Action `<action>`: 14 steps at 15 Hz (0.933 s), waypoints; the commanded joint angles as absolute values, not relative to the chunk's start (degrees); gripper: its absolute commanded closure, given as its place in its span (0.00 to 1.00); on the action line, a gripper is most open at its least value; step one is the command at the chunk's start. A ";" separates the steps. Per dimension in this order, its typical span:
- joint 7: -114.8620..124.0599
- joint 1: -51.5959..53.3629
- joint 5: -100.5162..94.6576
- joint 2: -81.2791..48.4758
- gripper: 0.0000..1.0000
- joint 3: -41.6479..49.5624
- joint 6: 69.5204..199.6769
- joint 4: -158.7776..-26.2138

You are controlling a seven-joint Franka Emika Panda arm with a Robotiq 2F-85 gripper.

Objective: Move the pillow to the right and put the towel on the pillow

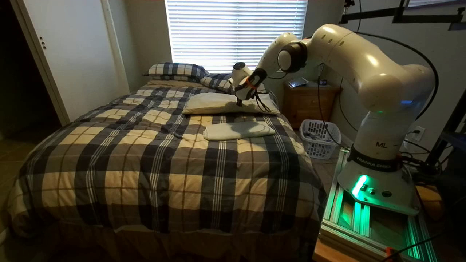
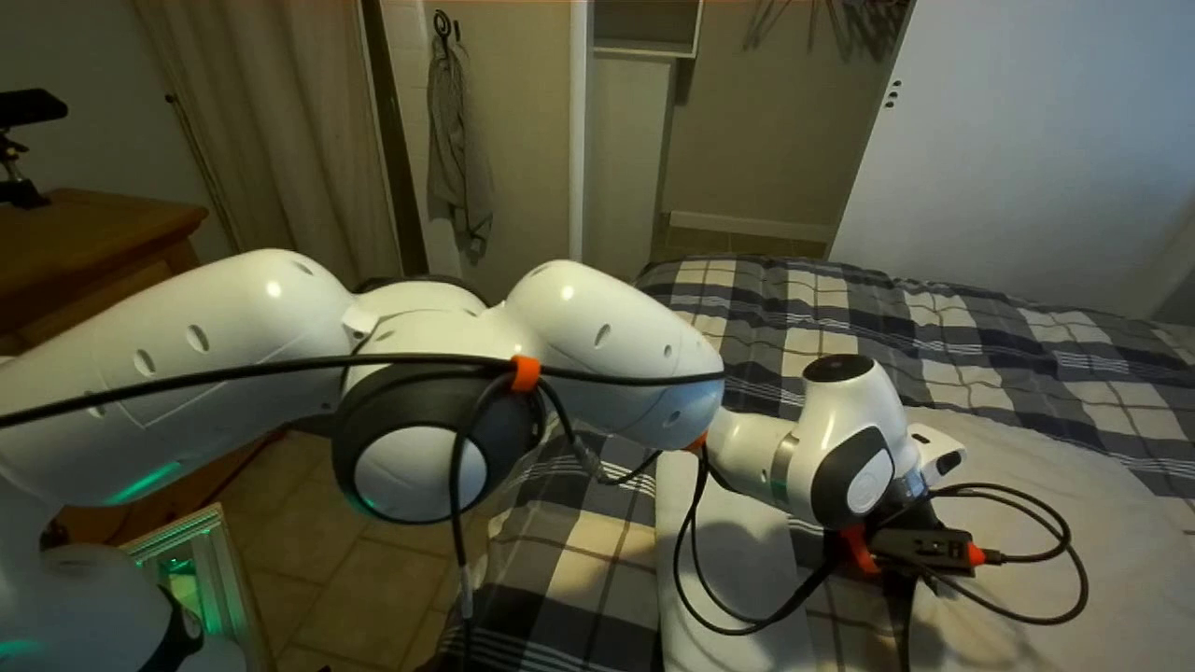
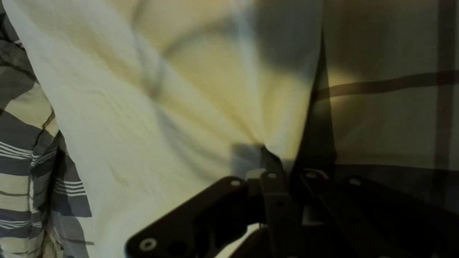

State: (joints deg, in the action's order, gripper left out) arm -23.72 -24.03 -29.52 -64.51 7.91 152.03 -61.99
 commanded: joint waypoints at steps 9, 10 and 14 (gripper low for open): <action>-35.21 -24.51 -28.99 -49.11 0.95 1.81 137.51 -78.03; -35.55 -24.52 -28.94 -48.43 0.95 1.59 136.94 -78.93; -39.31 -22.22 -24.47 -46.08 0.95 4.18 136.30 -82.23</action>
